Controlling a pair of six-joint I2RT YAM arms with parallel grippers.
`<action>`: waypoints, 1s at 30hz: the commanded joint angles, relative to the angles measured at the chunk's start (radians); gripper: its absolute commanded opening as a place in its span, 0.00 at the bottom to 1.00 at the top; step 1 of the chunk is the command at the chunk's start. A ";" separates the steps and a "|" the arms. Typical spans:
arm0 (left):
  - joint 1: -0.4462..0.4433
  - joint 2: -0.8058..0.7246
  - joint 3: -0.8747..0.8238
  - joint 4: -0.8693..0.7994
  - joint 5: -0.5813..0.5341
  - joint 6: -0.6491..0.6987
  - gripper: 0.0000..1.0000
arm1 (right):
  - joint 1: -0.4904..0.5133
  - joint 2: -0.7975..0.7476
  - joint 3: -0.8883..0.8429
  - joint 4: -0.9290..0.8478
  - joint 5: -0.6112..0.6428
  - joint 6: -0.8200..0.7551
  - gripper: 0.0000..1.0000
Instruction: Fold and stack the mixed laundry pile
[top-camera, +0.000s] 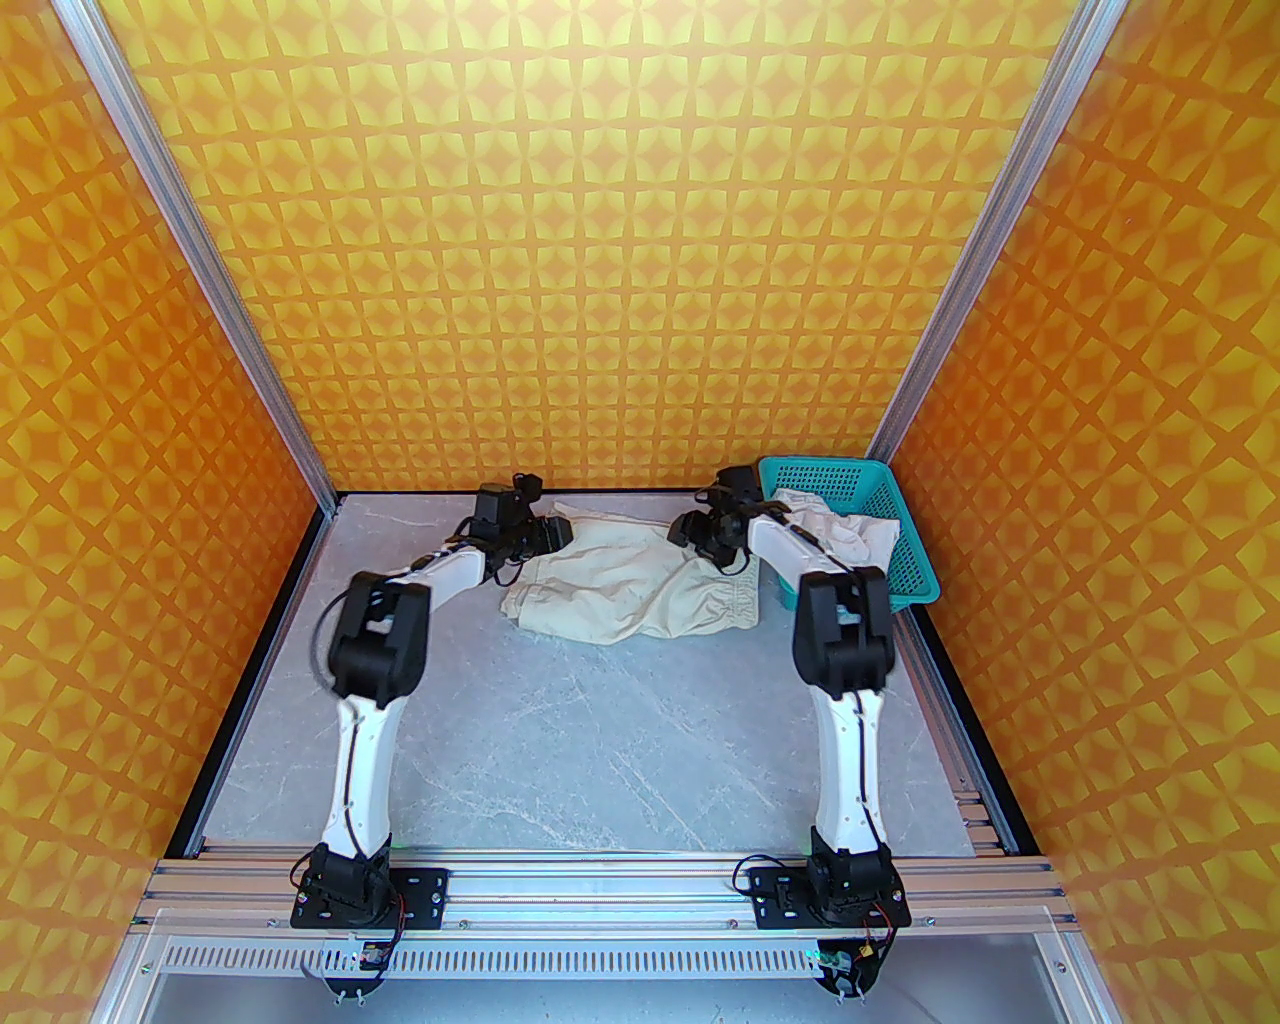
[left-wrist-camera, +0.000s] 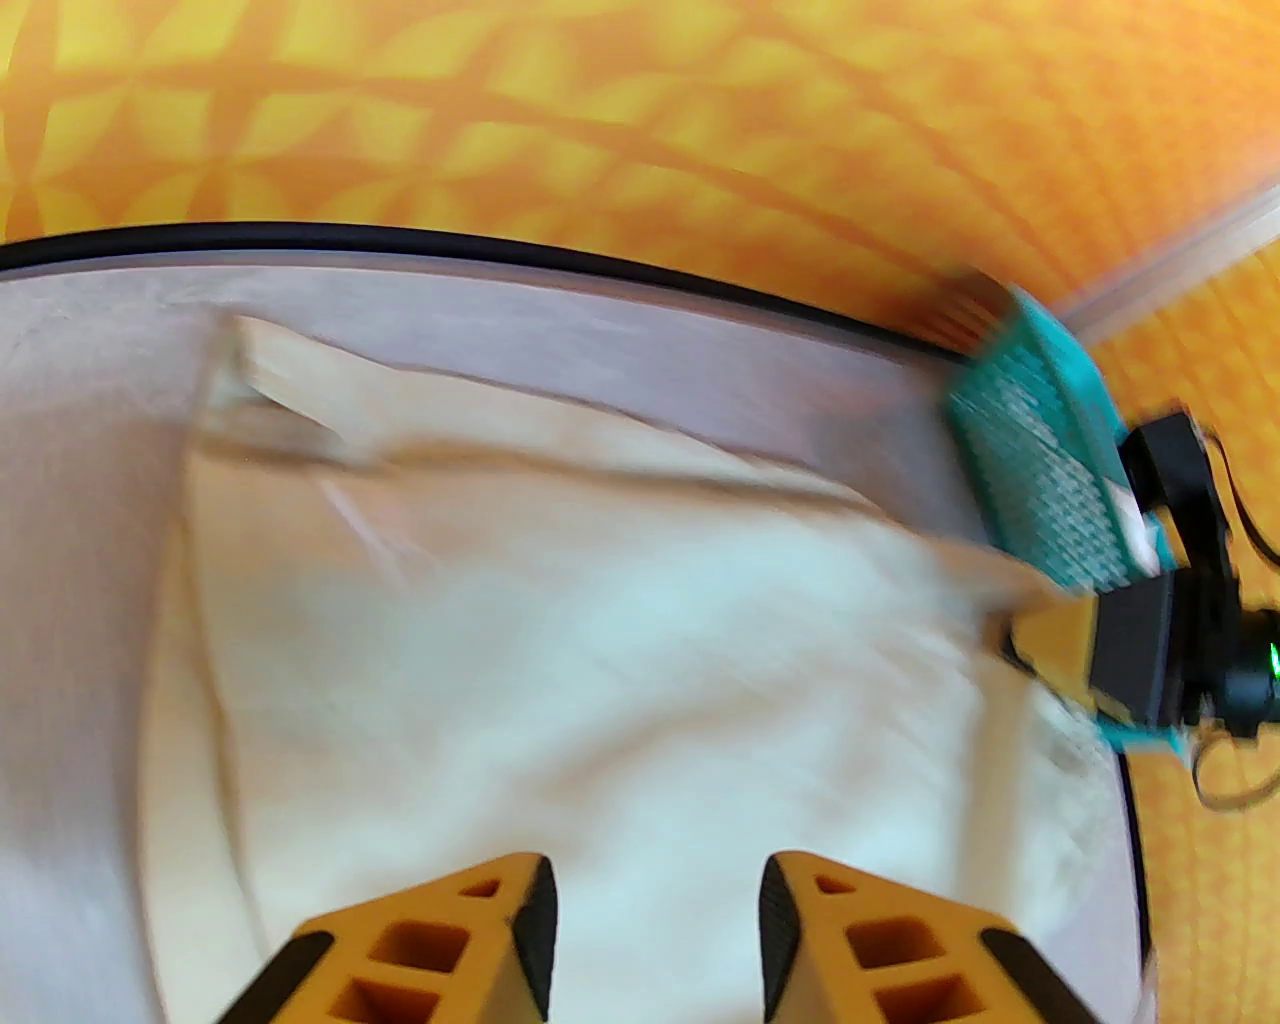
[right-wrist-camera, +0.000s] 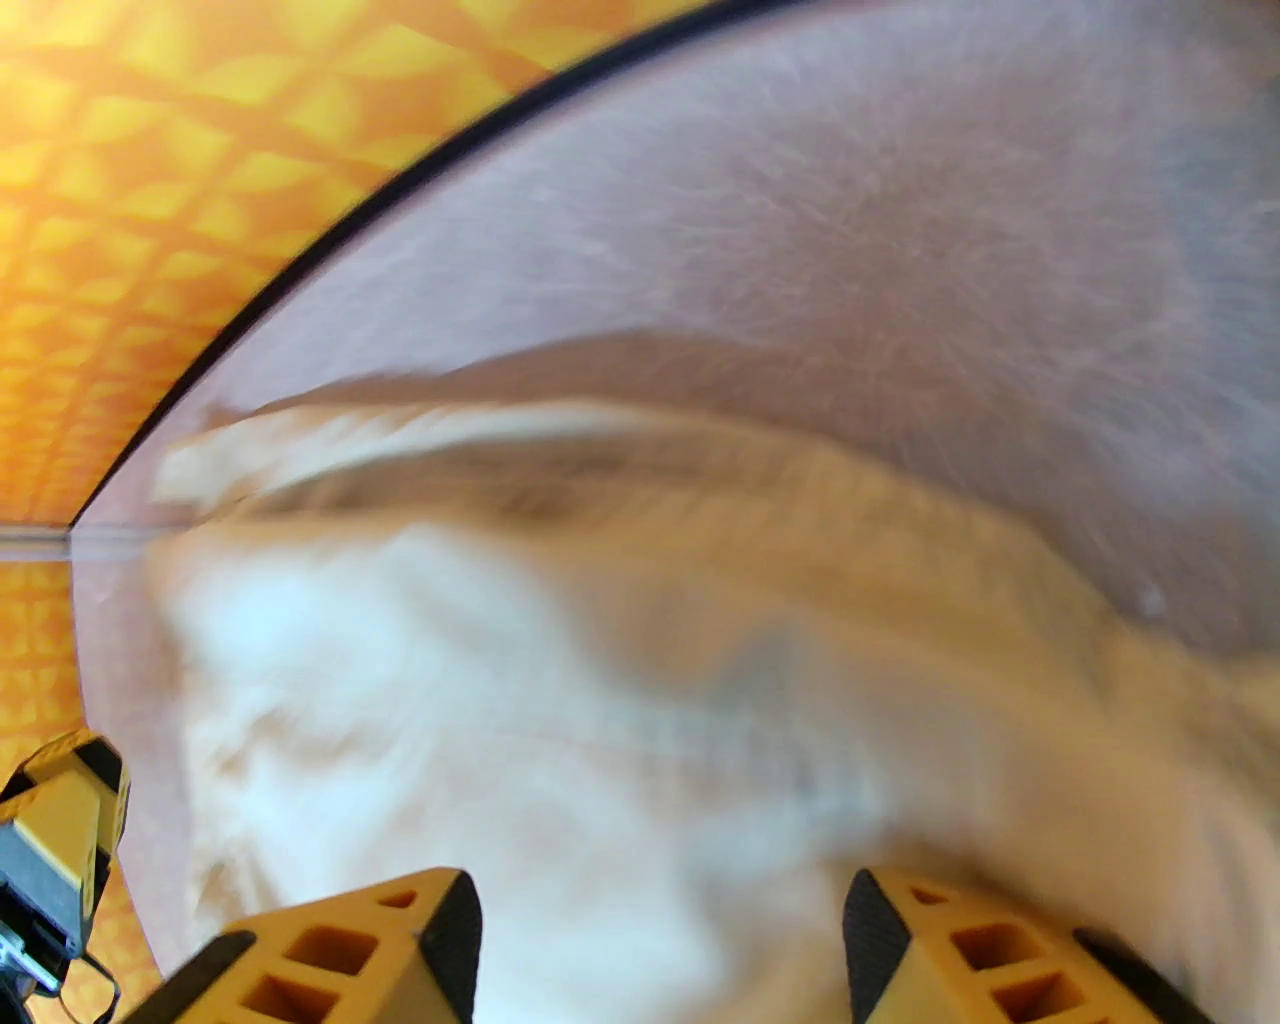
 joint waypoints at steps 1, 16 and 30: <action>-0.065 -0.120 -0.080 -0.117 0.010 0.047 0.39 | 0.010 -0.151 -0.118 0.018 0.025 -0.019 0.63; -0.047 0.076 -0.033 -0.265 -0.031 0.051 0.16 | 0.012 -0.168 -0.380 0.008 0.136 -0.078 0.56; 0.094 -0.195 -0.419 -0.306 -0.095 0.122 0.03 | 0.112 -0.243 -0.548 -0.017 0.121 -0.084 0.58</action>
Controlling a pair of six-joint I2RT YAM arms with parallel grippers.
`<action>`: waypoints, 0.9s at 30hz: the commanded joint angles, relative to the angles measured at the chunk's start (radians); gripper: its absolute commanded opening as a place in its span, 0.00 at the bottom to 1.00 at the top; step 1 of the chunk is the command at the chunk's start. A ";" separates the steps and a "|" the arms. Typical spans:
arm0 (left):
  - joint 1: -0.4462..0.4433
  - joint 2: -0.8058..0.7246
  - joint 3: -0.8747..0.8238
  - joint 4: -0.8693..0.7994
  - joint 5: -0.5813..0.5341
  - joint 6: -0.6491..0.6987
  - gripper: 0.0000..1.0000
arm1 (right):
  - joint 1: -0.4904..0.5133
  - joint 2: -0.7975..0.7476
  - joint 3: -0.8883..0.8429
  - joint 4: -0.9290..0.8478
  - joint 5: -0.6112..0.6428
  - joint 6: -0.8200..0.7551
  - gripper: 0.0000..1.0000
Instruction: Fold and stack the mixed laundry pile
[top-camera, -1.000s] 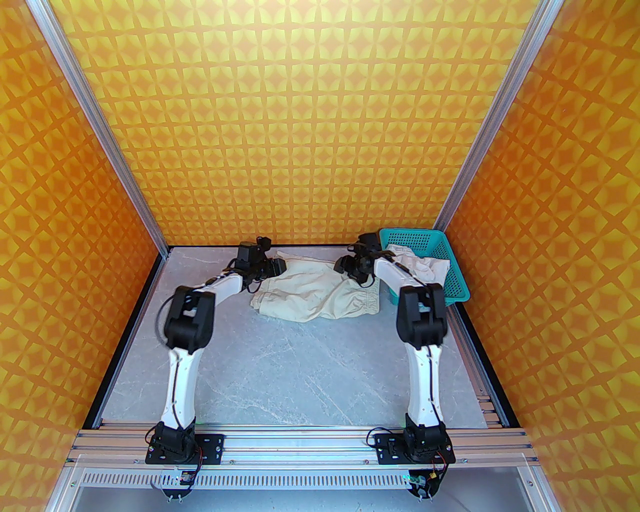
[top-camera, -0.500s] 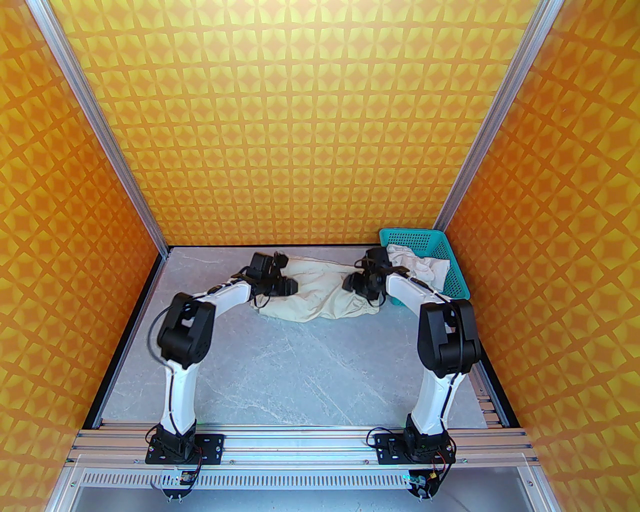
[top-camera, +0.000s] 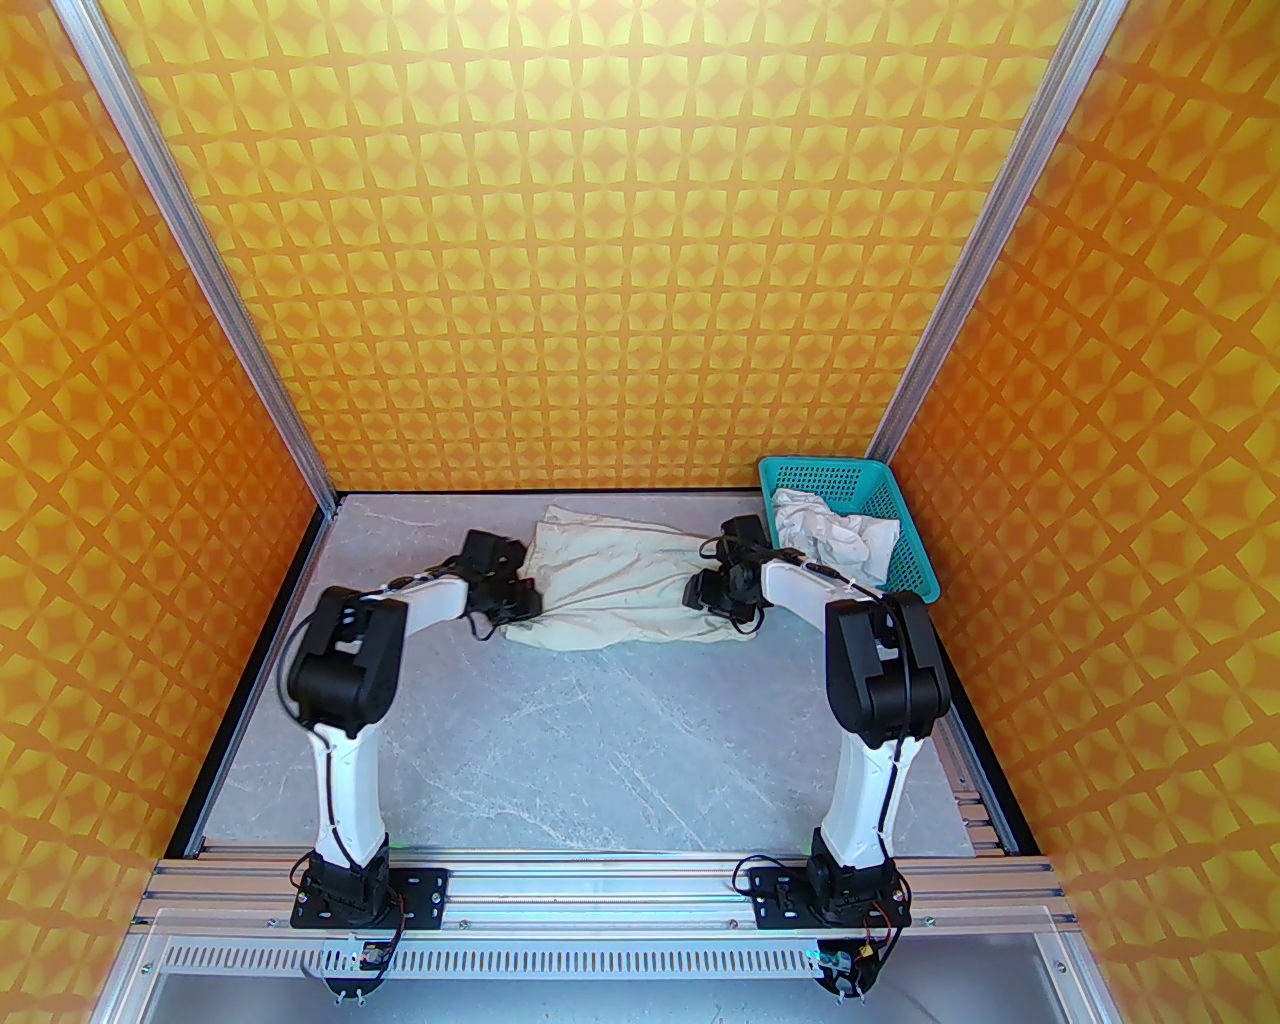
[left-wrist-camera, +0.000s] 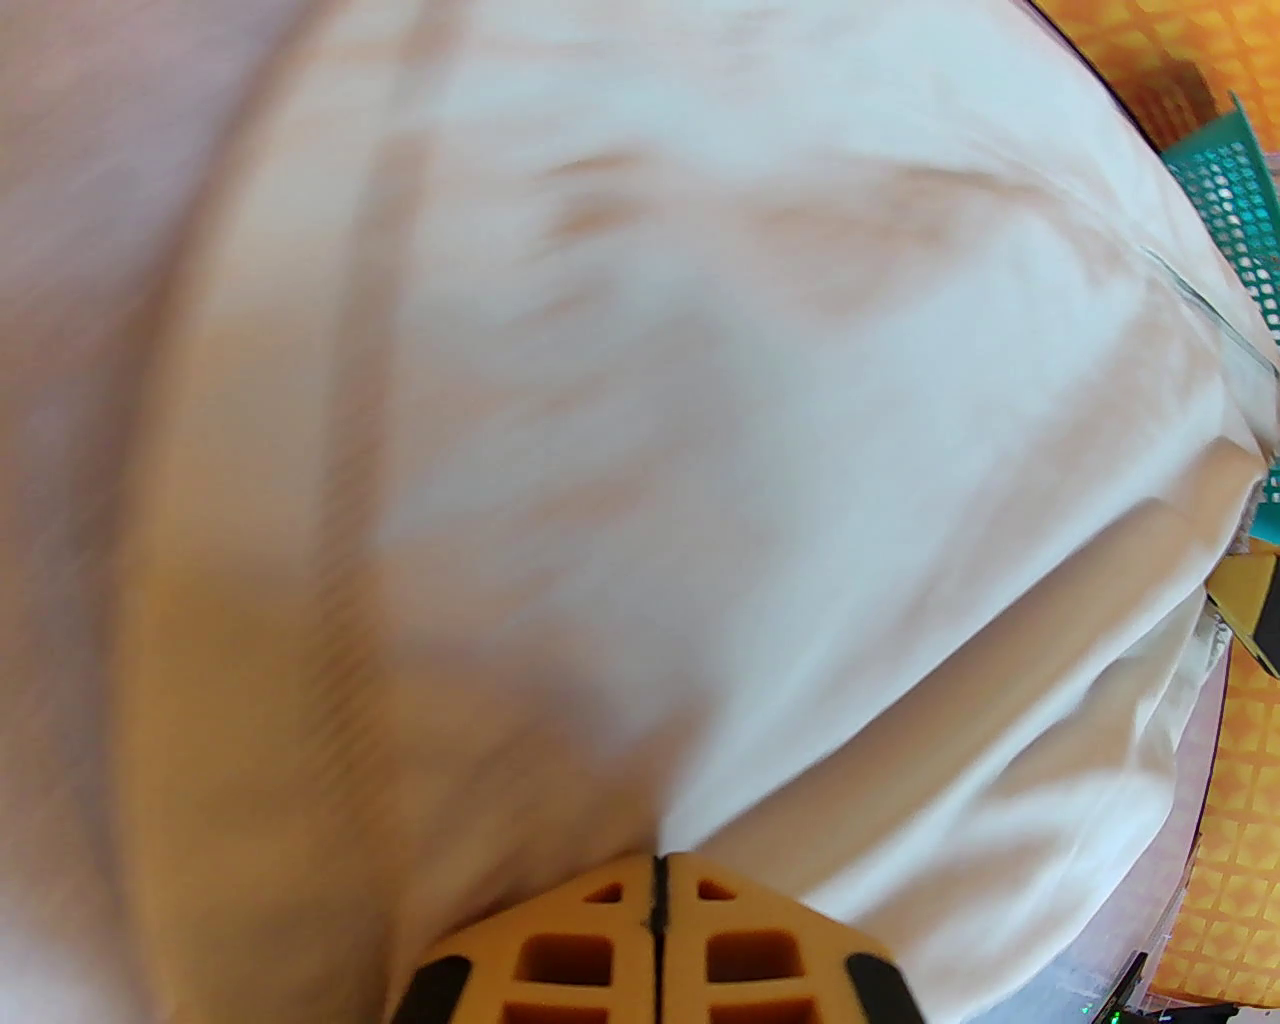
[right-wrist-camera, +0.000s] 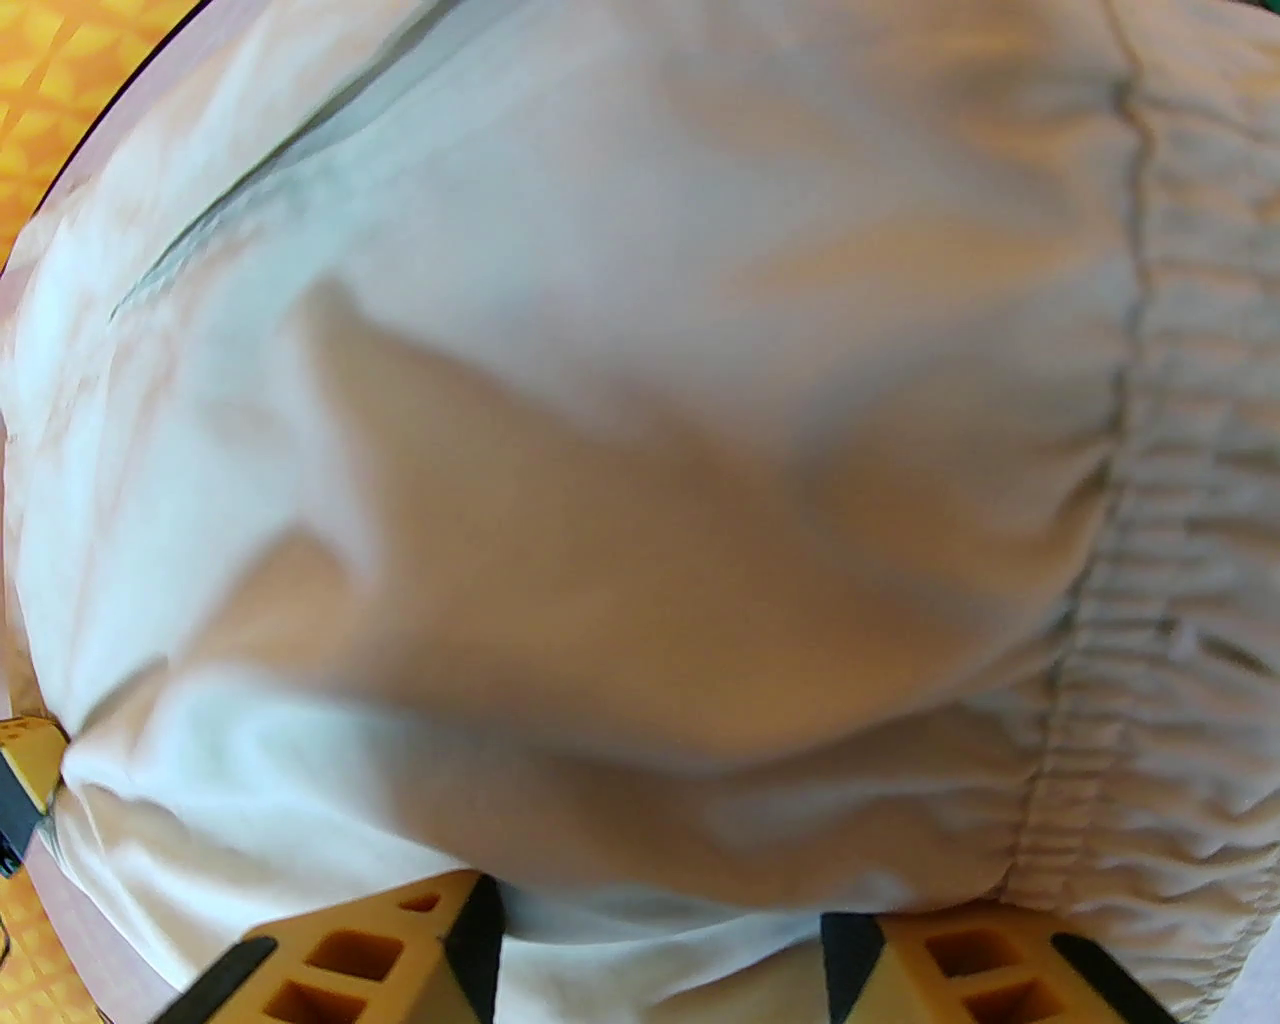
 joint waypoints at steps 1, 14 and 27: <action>0.030 -0.099 -0.094 -0.068 -0.035 0.055 0.03 | 0.060 -0.036 -0.076 -0.060 0.003 -0.009 0.58; -0.048 -0.191 0.042 -0.089 -0.005 0.101 0.17 | 0.076 -0.100 0.079 -0.168 0.082 -0.069 0.60; -0.072 0.229 0.336 -0.080 -0.004 -0.015 0.04 | 0.048 0.153 0.305 -0.184 0.056 -0.072 0.58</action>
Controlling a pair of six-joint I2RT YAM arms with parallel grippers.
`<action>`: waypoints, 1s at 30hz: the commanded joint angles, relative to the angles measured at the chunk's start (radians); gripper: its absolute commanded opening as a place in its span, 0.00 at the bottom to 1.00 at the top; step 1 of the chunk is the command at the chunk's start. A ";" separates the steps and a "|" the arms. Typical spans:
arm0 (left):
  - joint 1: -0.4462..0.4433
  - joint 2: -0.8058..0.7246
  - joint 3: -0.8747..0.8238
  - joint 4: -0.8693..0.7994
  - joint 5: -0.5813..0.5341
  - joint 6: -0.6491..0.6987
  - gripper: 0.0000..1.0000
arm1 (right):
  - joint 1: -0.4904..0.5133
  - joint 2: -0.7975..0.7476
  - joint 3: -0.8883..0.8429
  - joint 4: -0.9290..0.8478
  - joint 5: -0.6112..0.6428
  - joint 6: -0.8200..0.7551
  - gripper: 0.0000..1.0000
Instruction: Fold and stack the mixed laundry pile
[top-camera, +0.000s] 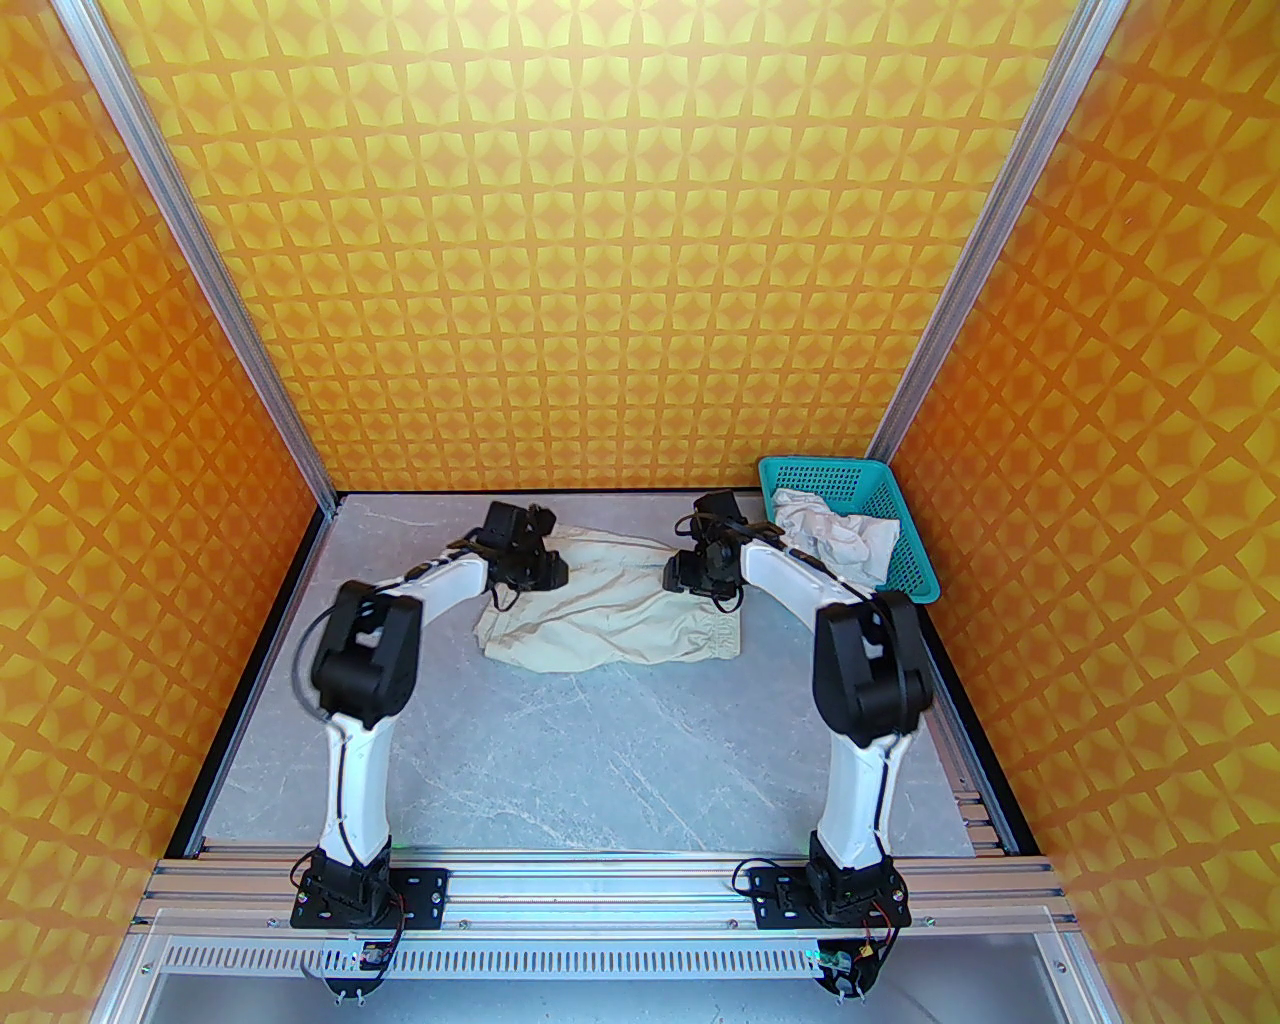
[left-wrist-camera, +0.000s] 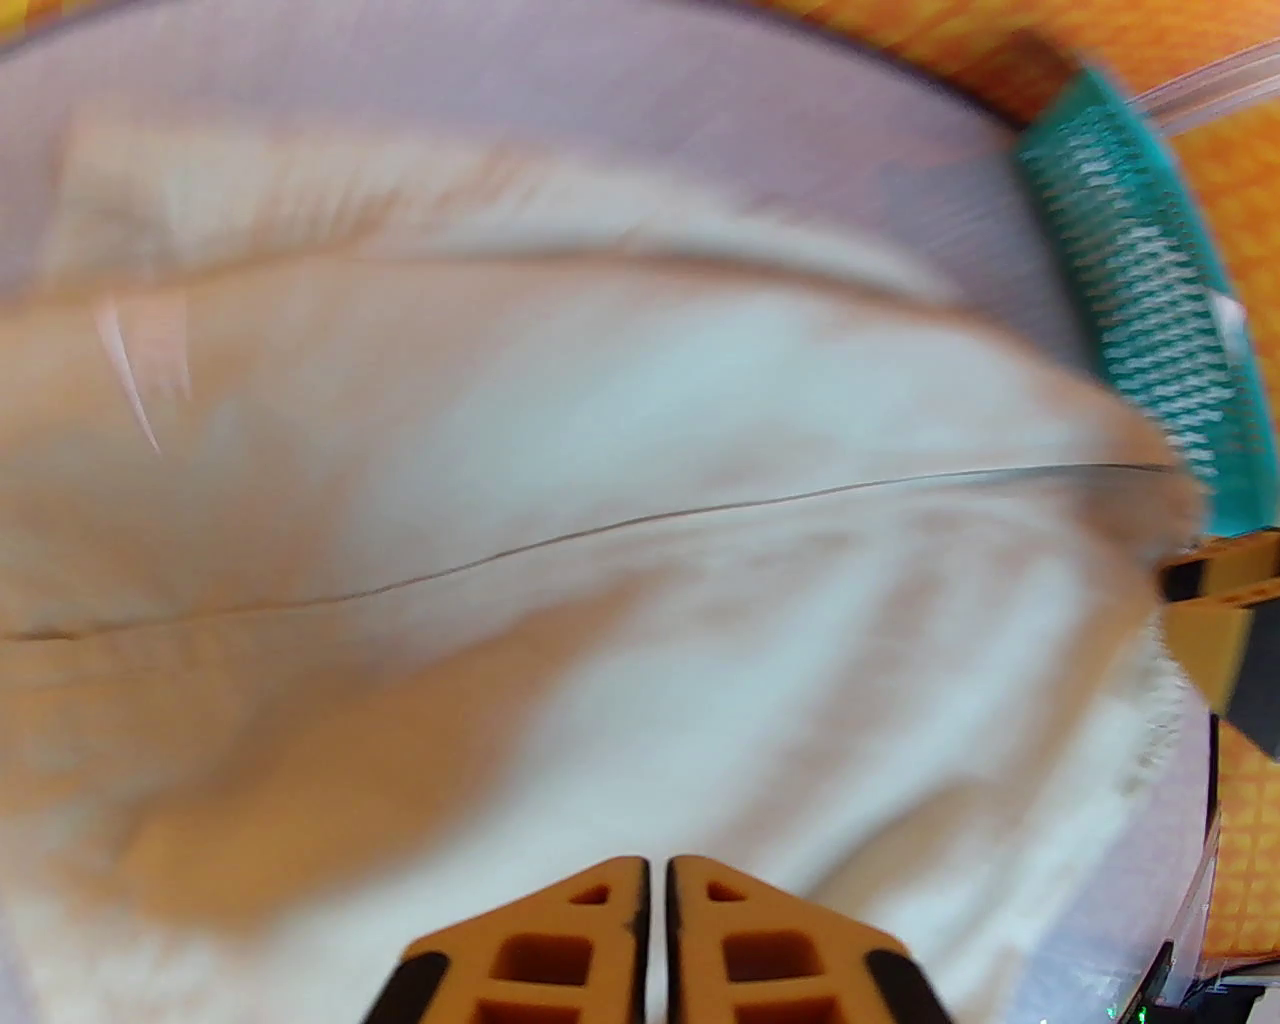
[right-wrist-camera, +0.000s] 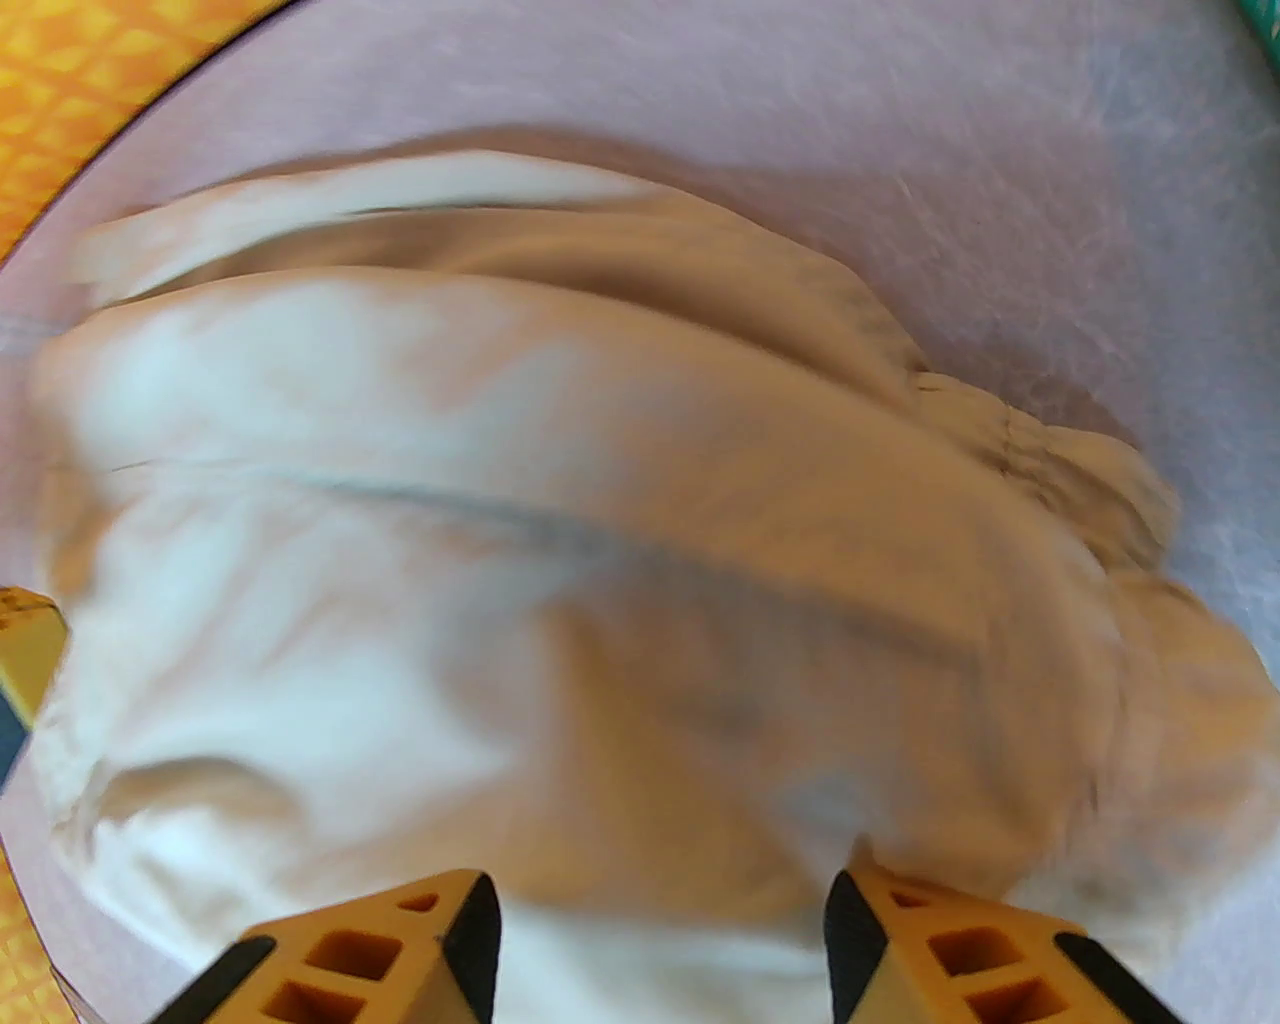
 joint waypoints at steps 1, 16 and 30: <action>0.018 -0.001 -0.021 -0.042 -0.026 -0.054 0.03 | -0.002 0.041 0.033 -0.021 -0.009 -0.019 0.59; 0.247 -0.283 -0.409 -0.070 -0.062 0.055 0.00 | 0.139 -0.030 0.044 -0.035 -0.059 0.022 0.62; 0.008 -0.524 -0.303 -0.099 -0.123 0.323 0.47 | -0.048 -0.412 -0.321 0.034 -0.194 0.065 0.69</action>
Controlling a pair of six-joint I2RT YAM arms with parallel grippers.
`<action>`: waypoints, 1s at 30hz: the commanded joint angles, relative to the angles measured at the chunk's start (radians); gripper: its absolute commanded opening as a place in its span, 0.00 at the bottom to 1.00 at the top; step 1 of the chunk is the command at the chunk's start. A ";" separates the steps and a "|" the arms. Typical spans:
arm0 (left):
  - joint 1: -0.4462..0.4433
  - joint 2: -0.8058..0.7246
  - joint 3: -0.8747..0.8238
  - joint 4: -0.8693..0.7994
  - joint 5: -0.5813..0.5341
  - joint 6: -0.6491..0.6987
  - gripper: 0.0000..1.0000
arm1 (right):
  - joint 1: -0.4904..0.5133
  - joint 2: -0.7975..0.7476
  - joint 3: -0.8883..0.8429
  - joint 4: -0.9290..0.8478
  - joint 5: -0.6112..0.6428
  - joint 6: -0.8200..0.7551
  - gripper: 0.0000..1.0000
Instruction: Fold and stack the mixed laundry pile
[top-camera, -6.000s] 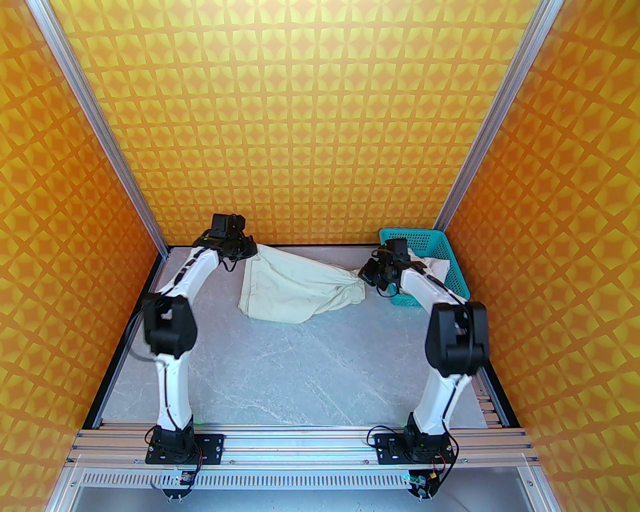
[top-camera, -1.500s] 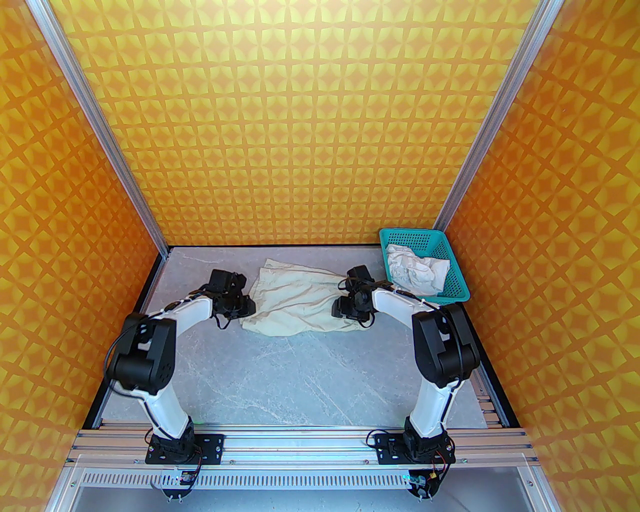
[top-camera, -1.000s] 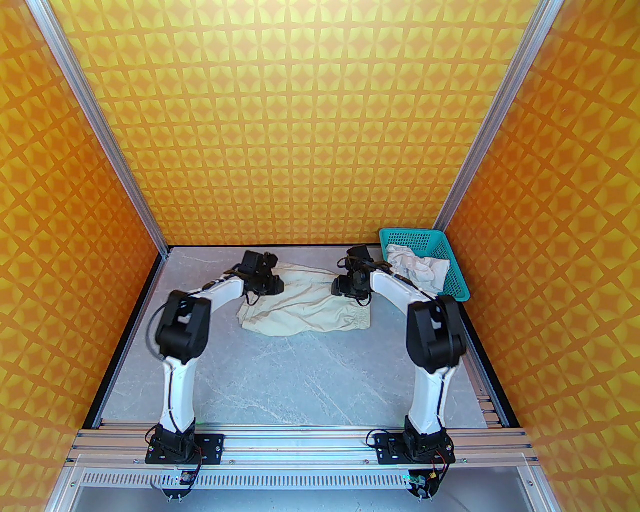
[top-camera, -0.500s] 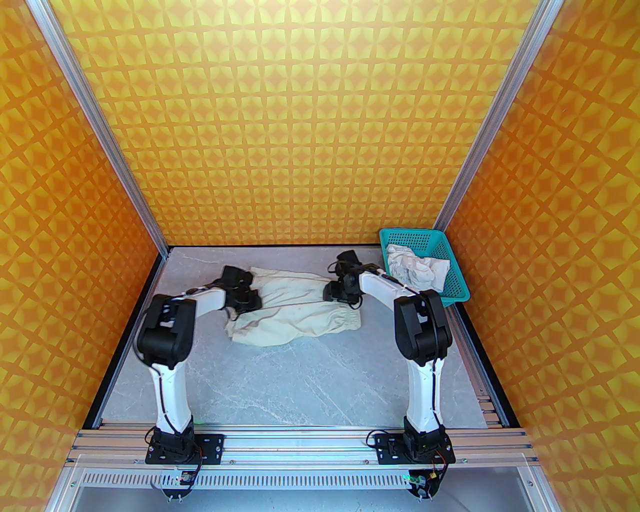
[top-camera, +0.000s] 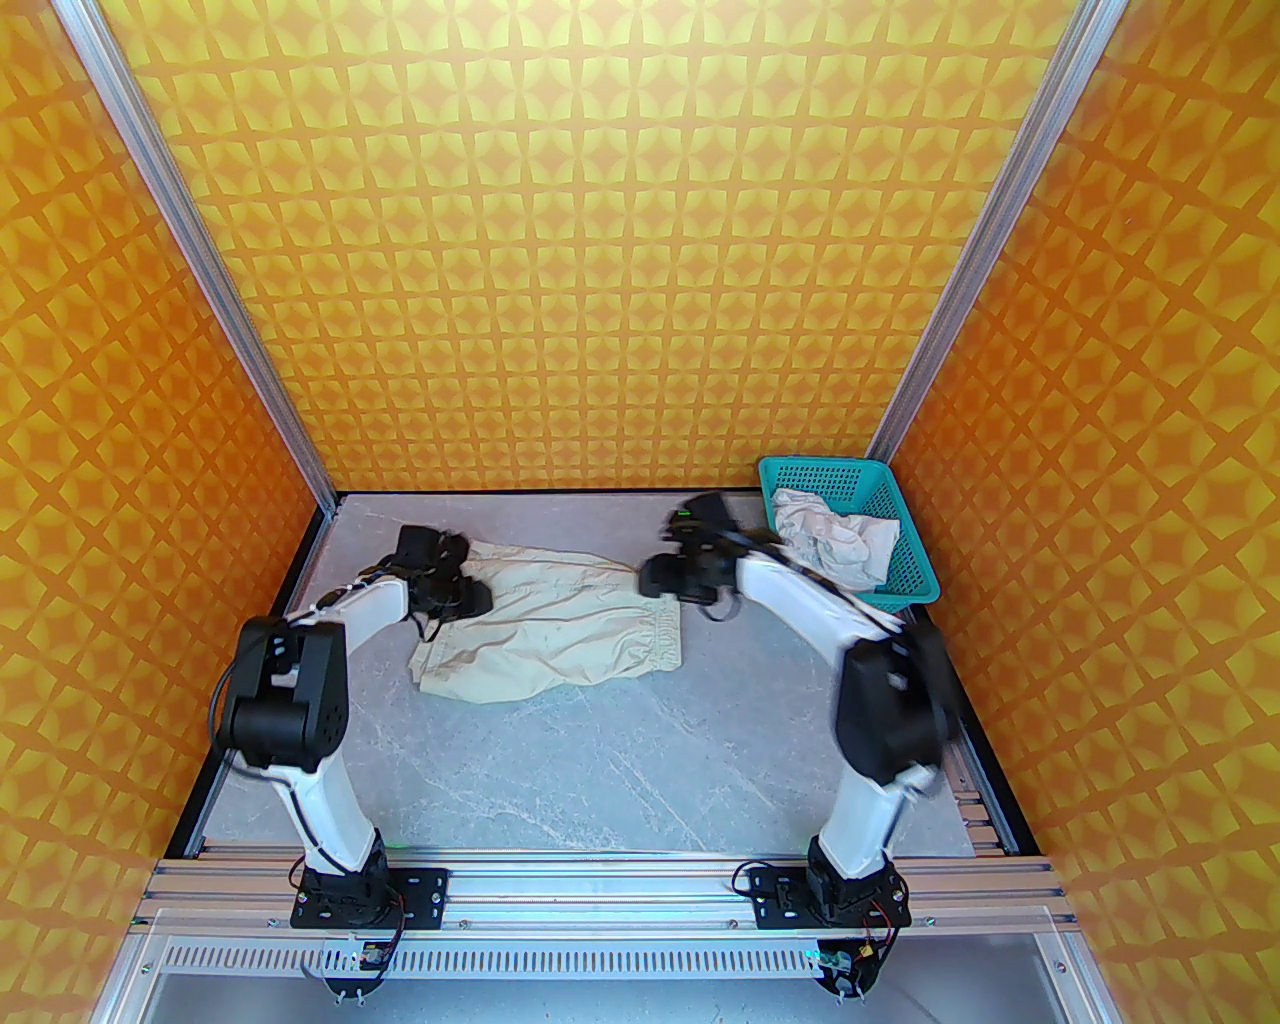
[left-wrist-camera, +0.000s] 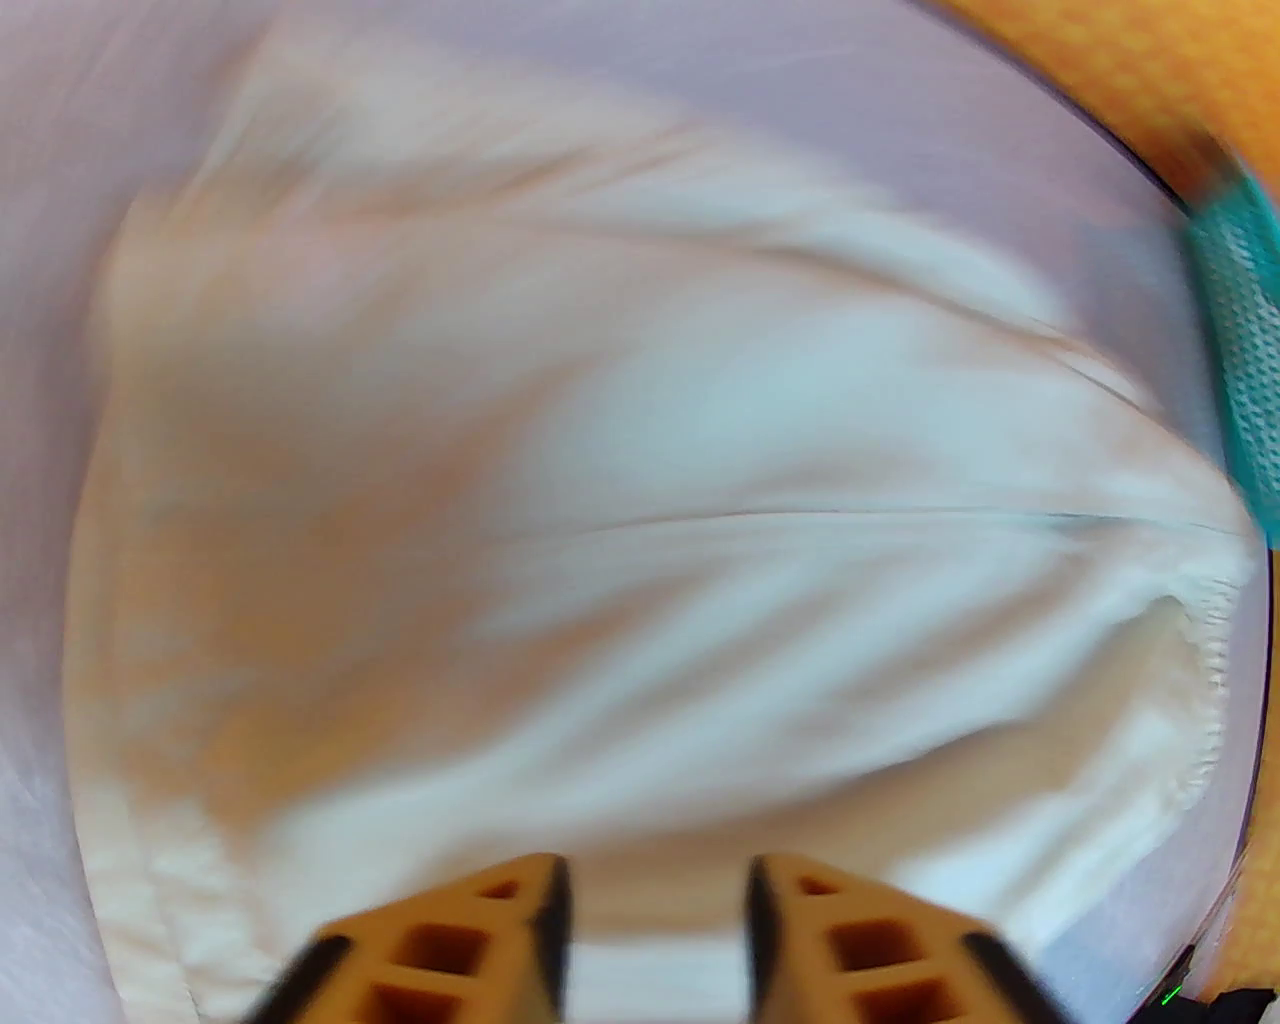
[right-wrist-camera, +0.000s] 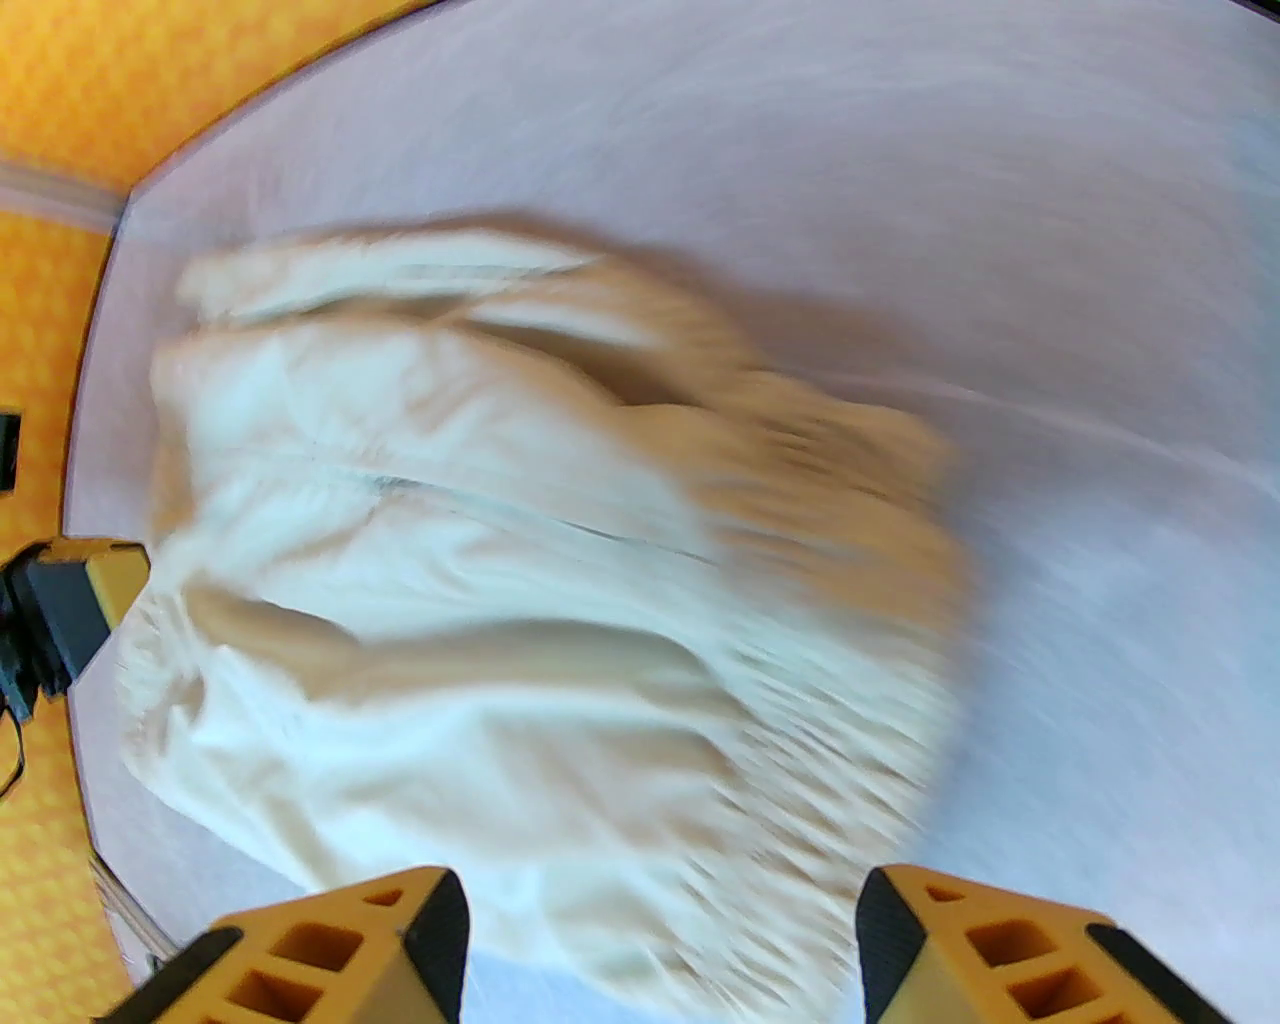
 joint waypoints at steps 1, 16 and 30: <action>-0.193 -0.081 0.055 -0.024 -0.094 0.217 0.50 | -0.095 -0.092 -0.145 0.047 -0.072 0.047 0.70; -0.715 0.208 0.209 0.068 -0.415 0.711 0.79 | -0.284 -0.179 -0.416 0.246 -0.296 0.166 0.71; -0.746 0.426 0.384 0.012 -0.549 0.781 0.60 | -0.311 -0.177 -0.478 0.329 -0.379 0.232 0.71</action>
